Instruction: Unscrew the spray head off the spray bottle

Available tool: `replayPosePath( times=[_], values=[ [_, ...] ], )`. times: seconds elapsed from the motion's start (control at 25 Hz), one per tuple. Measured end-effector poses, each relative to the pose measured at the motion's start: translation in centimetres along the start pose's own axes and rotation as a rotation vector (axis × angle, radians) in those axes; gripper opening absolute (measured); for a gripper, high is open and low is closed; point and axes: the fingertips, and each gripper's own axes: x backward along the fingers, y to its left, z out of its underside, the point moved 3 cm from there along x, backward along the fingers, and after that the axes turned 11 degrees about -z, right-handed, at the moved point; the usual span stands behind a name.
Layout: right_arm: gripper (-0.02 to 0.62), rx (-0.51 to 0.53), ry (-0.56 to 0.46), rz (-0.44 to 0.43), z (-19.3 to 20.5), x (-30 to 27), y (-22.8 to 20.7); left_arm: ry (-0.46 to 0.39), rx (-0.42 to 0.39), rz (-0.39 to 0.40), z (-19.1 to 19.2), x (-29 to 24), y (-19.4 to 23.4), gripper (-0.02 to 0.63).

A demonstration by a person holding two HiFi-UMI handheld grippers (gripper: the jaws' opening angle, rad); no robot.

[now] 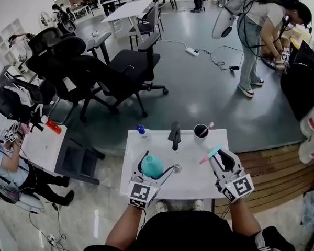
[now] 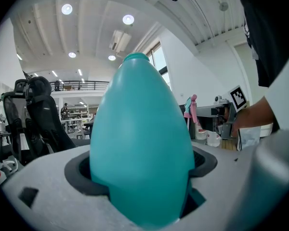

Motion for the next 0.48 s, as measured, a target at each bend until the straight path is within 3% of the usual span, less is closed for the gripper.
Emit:
replayPosePath(
  times=[0.48],
  values=[
    [0.13,0.01,-0.002,0.0,-0.98,-0.29,0.24,0.002,0.023,-0.033,0.1,0.26,0.84,0.474]
  ],
)
